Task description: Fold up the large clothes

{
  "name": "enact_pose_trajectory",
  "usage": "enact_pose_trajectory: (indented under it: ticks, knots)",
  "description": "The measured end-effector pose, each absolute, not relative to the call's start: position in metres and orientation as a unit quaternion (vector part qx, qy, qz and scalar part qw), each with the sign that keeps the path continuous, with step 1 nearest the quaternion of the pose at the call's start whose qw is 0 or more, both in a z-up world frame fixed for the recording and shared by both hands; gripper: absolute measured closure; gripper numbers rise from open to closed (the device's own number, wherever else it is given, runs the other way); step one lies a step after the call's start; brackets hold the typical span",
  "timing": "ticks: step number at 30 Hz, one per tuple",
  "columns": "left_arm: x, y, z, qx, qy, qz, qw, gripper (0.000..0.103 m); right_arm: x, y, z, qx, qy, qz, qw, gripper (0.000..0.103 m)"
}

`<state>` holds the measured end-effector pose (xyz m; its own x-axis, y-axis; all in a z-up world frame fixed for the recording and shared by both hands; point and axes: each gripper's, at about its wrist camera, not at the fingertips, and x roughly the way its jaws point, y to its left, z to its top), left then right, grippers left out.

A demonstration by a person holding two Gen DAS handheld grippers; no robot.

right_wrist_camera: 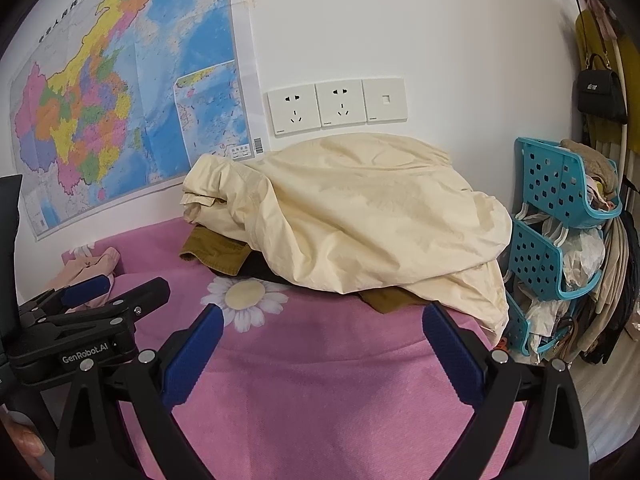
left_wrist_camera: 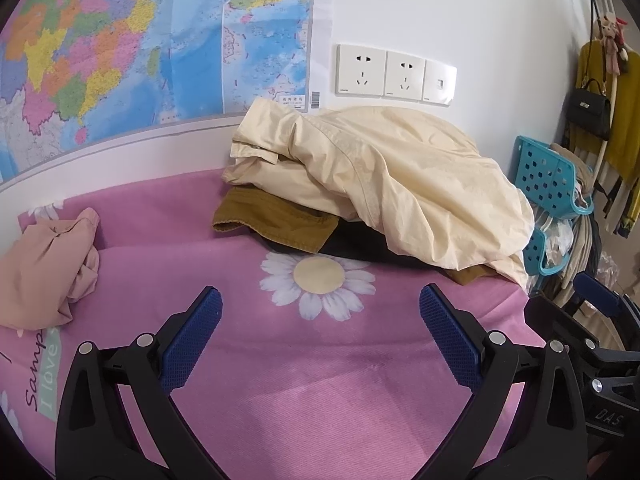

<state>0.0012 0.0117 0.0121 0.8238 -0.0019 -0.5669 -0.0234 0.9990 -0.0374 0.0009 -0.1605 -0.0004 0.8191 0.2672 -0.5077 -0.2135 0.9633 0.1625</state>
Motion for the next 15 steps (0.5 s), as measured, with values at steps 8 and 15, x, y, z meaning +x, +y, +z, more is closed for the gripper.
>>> enact_pose_trajectory:
  ticks: [8,15]
  knots:
    - [0.001,0.0124,0.0125,-0.024,0.298,0.006,0.954,0.005,0.0012,-0.1597,0.0011,0.046,0.274,0.127,0.952,0.006]
    - [0.0007,0.0133,0.013,-0.026,0.298,0.006,0.954,0.005,0.0019,-0.158,0.0021,0.044,0.273,0.127,0.952,0.006]
